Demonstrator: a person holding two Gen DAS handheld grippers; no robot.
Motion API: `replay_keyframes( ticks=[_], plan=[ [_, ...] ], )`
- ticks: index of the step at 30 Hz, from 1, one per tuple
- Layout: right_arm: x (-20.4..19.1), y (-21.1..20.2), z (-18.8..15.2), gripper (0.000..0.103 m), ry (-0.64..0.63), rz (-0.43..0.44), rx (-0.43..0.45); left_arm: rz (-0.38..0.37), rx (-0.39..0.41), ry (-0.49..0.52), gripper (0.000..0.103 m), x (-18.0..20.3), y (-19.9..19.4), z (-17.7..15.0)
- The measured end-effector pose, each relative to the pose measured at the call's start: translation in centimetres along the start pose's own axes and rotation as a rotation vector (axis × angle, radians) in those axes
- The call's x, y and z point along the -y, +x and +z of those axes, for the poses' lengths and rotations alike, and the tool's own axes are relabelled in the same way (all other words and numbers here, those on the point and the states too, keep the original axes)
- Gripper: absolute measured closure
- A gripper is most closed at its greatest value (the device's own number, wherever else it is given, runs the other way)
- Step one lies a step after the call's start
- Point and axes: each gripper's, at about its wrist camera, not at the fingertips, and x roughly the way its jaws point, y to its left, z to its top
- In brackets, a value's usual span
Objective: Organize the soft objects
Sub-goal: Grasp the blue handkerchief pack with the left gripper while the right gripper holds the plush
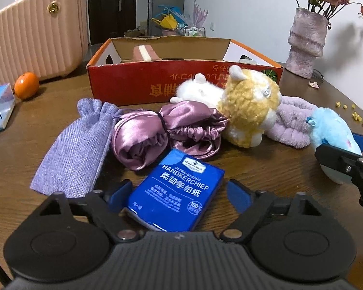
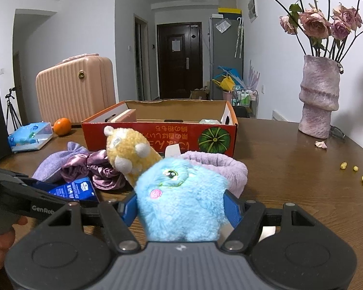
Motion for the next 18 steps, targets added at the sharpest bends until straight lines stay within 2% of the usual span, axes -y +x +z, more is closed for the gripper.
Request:
replay_keyframes(
  ticks=[9,18],
  plan=[
    [-0.06,0.10,-0.08,0.033,-0.003,0.000,-0.004,-0.017,0.006,-0.020,0.032,-0.29,-0.21,-0.12],
    [-0.08,0.12,-0.08,0.033,-0.006,0.000,-0.001,-0.018,0.021,-0.011,0.039,0.15,-0.64,-0.37]
  ],
)
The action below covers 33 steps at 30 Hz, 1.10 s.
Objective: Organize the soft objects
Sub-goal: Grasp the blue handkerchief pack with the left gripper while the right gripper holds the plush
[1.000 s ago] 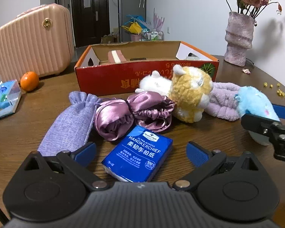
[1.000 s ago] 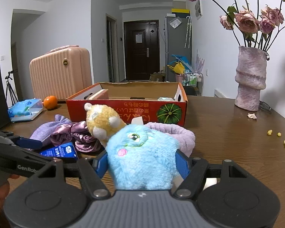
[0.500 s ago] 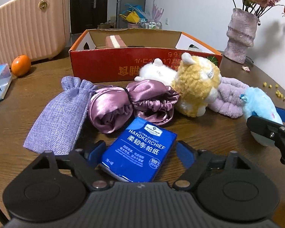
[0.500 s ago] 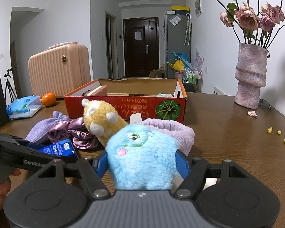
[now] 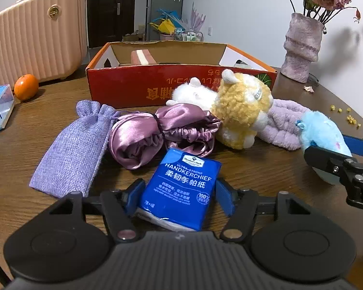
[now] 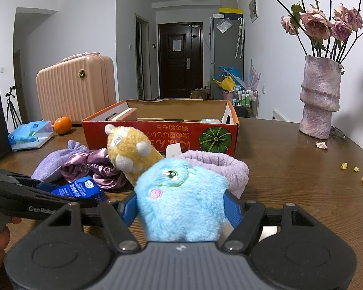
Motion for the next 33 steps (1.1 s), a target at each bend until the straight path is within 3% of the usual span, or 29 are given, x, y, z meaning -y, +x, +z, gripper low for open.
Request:
replay_keyframes(
  ticks=[5,9,15,33],
  plan=[
    [0.0,0.0,0.0,0.033,0.000,0.000,0.000,0.001,0.006,-0.008,0.042,0.1,-0.4,-0.2],
    [0.0,0.0,0.0,0.033,0.000,-0.001,0.003,-0.003,0.028,-0.008,0.051,0.2,-1.1,-0.4],
    [0.0,-0.1,0.0,0.033,0.000,-0.001,0.004,-0.015,0.048,-0.001,0.051,0.6,-2.1,-0.7],
    [0.1,-0.1,0.0,0.033,-0.002,-0.001,0.007,0.013,-0.001,0.017,0.051,1.1,-1.2,-1.2]
  ],
)
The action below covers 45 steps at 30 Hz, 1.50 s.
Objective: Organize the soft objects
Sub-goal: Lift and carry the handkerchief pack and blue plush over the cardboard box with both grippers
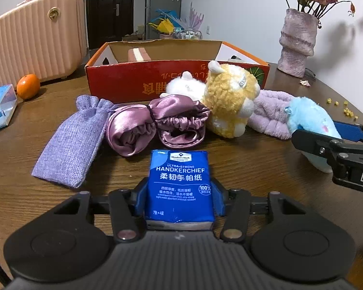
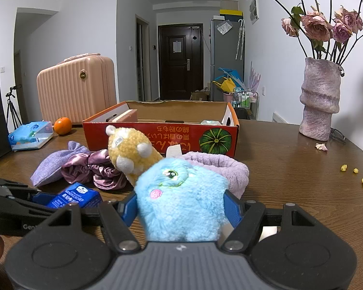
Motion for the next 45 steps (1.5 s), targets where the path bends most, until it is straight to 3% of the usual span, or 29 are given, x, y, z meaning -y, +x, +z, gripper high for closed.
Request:
replay_keyframes(
  ticks=[10,19,31,45],
  plan=[
    [-0.1,-0.4,0.2,0.033,0.003,0.001,0.020,-0.003,0.051,-0.006,0.051,0.0,-1.3,0.1],
    [0.0,-1.5,1.3,0.033,-0.006,-0.009,0.091,-0.004,0.168,-0.024,0.051,-0.1,-4.8,0.8],
    [0.3,-0.6,4.6,0.033,-0.009,-0.024,0.168,-0.001,0.278,-0.061,0.051,0.4,-6.3,4.3],
    [1.1,3.2,8.4,0.033,-0.023,-0.022,0.192,0.000,0.356,-0.107,0.051,0.7,-4.8,9.0]
  ],
)
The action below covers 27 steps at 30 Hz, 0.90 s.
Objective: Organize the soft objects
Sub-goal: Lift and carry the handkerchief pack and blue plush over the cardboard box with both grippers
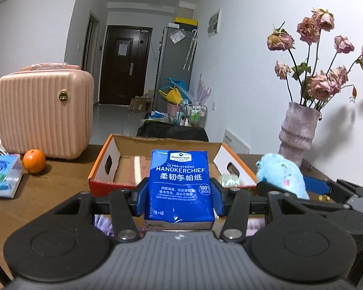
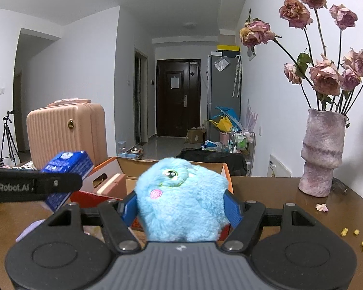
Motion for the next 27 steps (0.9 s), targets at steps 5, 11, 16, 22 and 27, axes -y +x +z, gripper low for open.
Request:
replay_keyframes(
  ticks=[5,11,16,22,27],
  plan=[
    [0.5,2.0,0.8,0.033,0.004,-0.001,0.001,0.000,0.019,-0.005,0.051,0.5,1.8,1.3],
    [0.9,4.6,1.8,0.033,0.002,-0.001,-0.001,0.001,0.029,-0.015,0.051,0.6,4.1,2.4],
    [1.2,6.9,2.5,0.033,-0.009,-0.005,-0.015,0.004,0.028,-0.022,0.051,0.5,6.2,3.1],
    [1.7,9.5,3.2,0.033,-0.015,-0.011,-0.023,0.011,0.020,-0.034,0.051,0.1,9.0,4.0],
    [1.7,11.8,3.7,0.033,-0.030,-0.014,-0.044,0.019,0.011,-0.041,0.051,-0.3,11.1,4.6]
  ],
)
